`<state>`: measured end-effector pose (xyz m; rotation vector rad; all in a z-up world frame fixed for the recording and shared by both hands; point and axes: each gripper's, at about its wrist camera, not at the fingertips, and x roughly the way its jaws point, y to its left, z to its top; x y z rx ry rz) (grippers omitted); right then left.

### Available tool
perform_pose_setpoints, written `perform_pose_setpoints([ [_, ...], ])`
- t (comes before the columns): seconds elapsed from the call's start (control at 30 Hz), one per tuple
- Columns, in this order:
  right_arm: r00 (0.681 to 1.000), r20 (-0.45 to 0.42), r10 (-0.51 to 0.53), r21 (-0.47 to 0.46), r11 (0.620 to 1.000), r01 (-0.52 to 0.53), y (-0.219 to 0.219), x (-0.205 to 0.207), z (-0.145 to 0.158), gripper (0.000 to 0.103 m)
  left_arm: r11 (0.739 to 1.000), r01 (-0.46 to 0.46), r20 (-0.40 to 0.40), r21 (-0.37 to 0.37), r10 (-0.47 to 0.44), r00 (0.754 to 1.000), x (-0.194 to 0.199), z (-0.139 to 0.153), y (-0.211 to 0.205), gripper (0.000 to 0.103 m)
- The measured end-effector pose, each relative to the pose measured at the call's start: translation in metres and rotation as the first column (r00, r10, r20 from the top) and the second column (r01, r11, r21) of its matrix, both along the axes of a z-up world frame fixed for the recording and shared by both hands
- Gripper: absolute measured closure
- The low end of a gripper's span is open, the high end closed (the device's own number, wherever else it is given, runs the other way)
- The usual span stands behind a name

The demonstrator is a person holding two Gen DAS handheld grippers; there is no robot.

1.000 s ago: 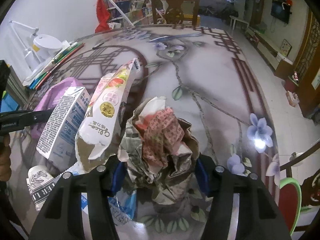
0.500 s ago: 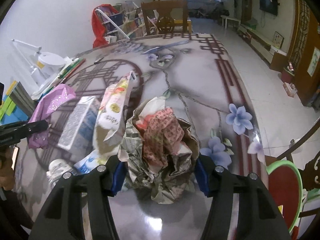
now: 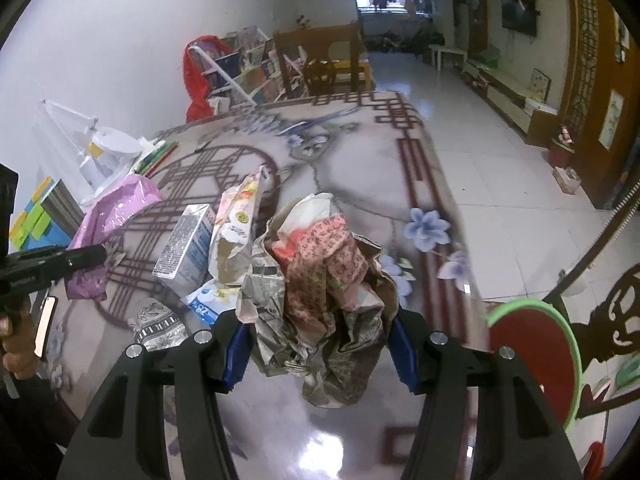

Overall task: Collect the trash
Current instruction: 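Carry the pink bag and newspaper bundle over the red bucket with both grippers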

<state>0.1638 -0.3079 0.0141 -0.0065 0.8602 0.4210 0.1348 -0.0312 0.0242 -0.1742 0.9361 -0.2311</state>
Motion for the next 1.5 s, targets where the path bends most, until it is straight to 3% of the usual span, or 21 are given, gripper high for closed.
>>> perform_pose_setpoints([
  [0.3,0.997,0.019,-0.077,0.007,0.997,0.077,-0.051,-0.011,0.013,0.047,0.993,0.114,0.009,-0.021,-0.113,0.994,0.008,0.009,-0.069,0.077],
  [0.5,0.989,0.022,-0.148,0.008,0.989,0.148,-0.096,-0.012,0.017,0.047,0.976,0.214,0.011,-0.037,-0.214,0.977,0.020,0.011,-0.127,0.078],
  [1.03,0.942,-0.002,-0.336,0.010,0.942,0.336,-0.216,-0.014,0.008,0.047,0.885,0.452,-0.008,-0.109,-0.456,0.890,0.040,-0.004,-0.270,0.077],
  [1.5,0.906,-0.100,-0.411,0.060,0.907,0.418,-0.268,-0.013,-0.023,0.047,0.839,0.520,-0.086,-0.161,-0.537,0.839,0.059,-0.036,-0.340,0.077],
])
